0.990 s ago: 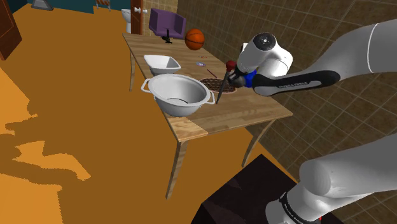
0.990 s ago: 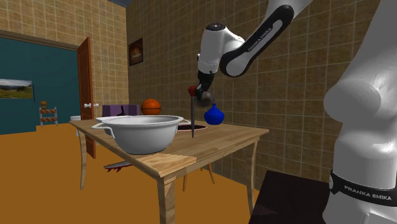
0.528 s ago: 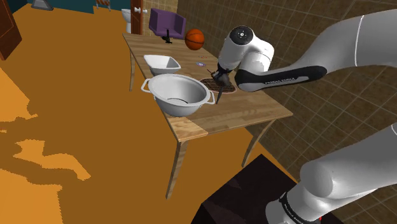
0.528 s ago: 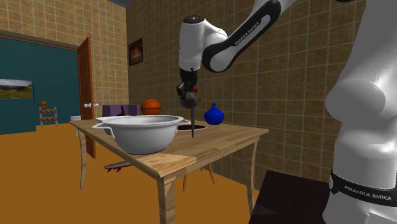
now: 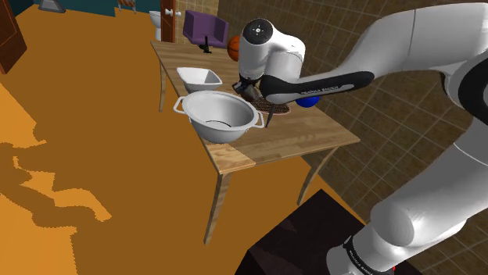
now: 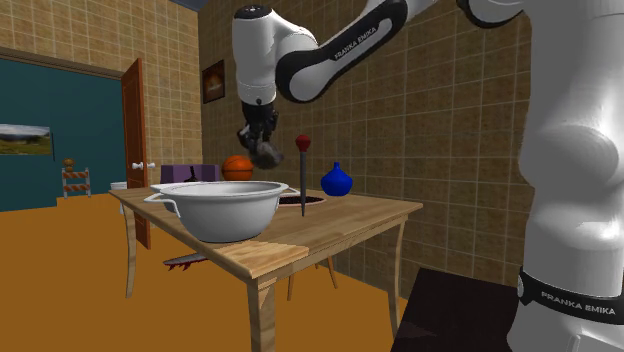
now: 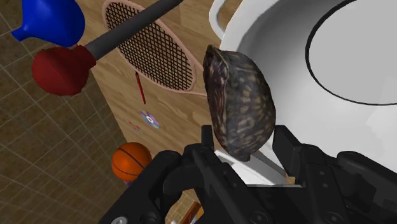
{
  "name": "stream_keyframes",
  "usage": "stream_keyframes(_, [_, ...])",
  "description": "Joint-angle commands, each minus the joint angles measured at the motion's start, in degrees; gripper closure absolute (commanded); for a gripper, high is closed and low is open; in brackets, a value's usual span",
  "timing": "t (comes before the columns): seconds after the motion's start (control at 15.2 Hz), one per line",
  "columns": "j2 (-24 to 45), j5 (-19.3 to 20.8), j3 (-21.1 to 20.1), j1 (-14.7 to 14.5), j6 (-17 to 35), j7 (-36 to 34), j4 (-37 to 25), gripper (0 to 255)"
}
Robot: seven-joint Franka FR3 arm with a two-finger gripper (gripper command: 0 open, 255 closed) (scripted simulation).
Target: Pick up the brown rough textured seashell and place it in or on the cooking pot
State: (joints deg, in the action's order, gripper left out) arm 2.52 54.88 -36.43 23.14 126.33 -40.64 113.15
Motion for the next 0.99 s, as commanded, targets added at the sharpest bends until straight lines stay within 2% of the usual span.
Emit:
stream_keyframes(0.0, [3.85,1.79,-1.4,-1.91,-3.88,-1.69,-4.22,255])
stream_keyframes(0.33, [14.46,6.47,-3.16,-9.0,-13.79,-4.33,-16.51,255])
stream_keyframes(0.92, [16.68,9.79,-1.99,-9.56,-11.01,-9.23,-13.09,255])
